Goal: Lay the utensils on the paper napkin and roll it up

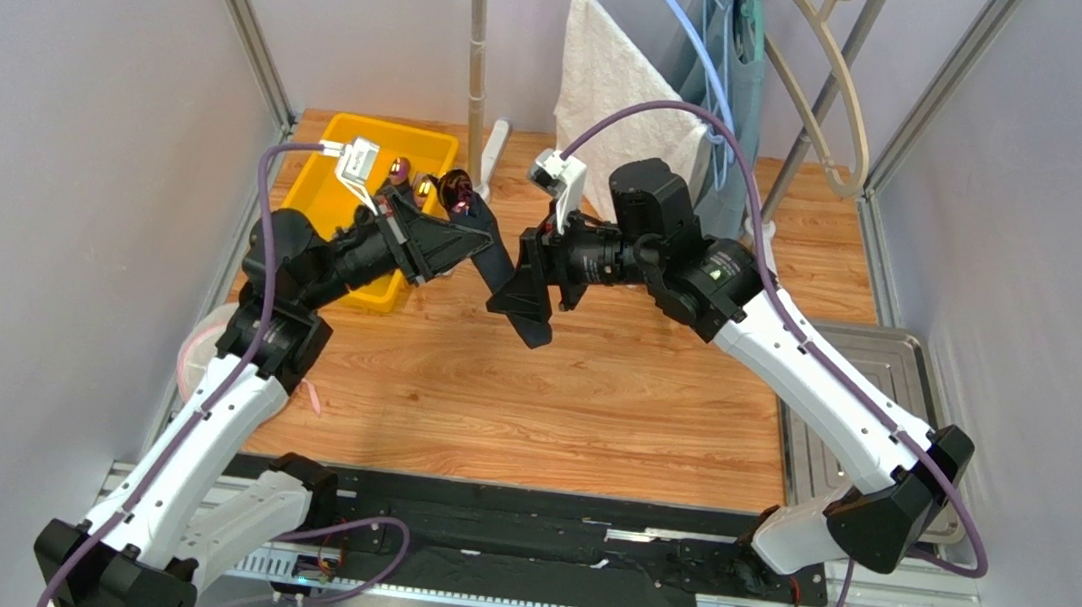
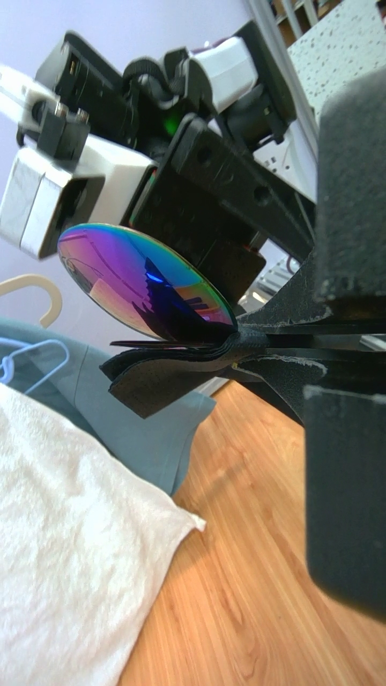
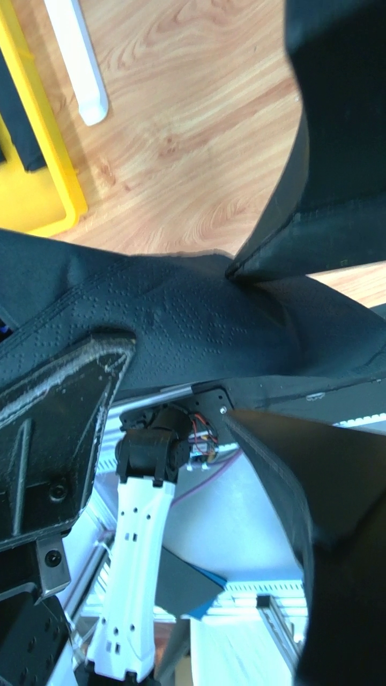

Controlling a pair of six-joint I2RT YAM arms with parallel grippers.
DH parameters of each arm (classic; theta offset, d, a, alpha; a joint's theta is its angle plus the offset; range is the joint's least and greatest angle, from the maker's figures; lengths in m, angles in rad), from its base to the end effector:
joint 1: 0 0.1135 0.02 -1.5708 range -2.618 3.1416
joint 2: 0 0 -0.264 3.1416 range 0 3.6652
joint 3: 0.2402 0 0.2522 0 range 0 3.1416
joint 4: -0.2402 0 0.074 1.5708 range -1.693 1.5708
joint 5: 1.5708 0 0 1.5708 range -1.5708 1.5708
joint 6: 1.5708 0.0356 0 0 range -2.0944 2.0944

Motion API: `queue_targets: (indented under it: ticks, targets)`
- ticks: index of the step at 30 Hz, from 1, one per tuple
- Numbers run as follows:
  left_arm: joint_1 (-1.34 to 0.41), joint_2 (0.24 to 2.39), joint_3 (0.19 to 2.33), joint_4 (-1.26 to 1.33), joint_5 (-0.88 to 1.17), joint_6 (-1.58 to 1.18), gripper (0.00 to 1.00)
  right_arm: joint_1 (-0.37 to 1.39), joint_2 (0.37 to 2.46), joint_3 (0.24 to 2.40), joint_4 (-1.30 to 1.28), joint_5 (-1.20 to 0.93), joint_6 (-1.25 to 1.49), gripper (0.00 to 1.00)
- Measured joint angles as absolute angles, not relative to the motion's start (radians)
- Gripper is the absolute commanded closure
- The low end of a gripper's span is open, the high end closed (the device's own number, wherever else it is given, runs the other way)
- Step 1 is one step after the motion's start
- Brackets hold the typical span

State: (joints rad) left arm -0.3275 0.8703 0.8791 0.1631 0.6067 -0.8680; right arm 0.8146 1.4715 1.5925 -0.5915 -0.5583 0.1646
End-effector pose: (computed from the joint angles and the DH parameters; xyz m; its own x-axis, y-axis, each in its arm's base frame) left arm 0.1790 -0.0823 0.3951 -0.5028 -0.4912 -0.7113 0.6382 0.3440 -0.6887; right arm 0.2077 0.2476 0.4181 -0.4610 -0.2862 -0.8399 -0.8773 0.2893 0.3830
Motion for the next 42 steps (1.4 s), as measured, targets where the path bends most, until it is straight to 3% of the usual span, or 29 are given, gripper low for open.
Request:
queue_targets:
  ticks: [5, 11, 16, 23, 26, 28, 31, 32, 33, 35, 42]
  targets:
    - [-0.327, 0.863, 0.878, 0.195, 0.645, -0.895, 1.0, 0.798, 1.47, 1.577, -0.569, -0.607, 0.186, 0.48]
    - [-0.327, 0.848, 0.878, 0.23, 0.678, -0.916, 1.0, 0.772, 1.47, 1.569, -0.55, -0.673, 0.225, 0.47]
    - [-0.327, 0.846, 0.878, 0.253, 0.695, -0.932, 1.0, 0.765, 1.468, 1.568, -0.536, -0.731, 0.266, 0.55]
    - [-0.329, 0.846, 0.878, 0.282, 0.713, -0.96, 1.0, 0.762, 1.453, 1.549, -0.507, -0.805, 0.313, 0.8]
    - [-0.329, 0.846, 0.878, 0.287, 0.721, -0.972, 1.0, 0.762, 1.446, 1.538, -0.496, -0.82, 0.323, 1.0]
    - [-0.329, 0.847, 0.878, 0.289, 0.725, -0.976, 1.0, 0.762, 1.444, 1.537, -0.495, -0.82, 0.328, 1.0]
    - [-0.327, 0.847, 0.878, 0.286, 0.723, -0.98, 0.65, 0.762, 1.442, 1.537, -0.495, -0.805, 0.331, 1.0]
    - [-0.326, 0.847, 0.878, 0.281, 0.718, -0.976, 0.46, 0.762, 1.441, 1.537, -0.495, -0.796, 0.334, 1.0]
    - [-0.324, 0.847, 0.878, 0.274, 0.71, -0.971, 0.4, 0.762, 1.441, 1.539, -0.496, -0.787, 0.339, 1.0]
    - [-0.318, 0.847, 0.878, 0.258, 0.696, -0.965, 0.32, 0.761, 1.441, 1.549, -0.497, -0.756, 0.348, 1.0]
    - [-0.265, 0.829, 0.876, 0.192, 0.661, -0.961, 0.28, 0.743, 1.442, 1.602, -0.458, -0.677, 0.4, 1.0]
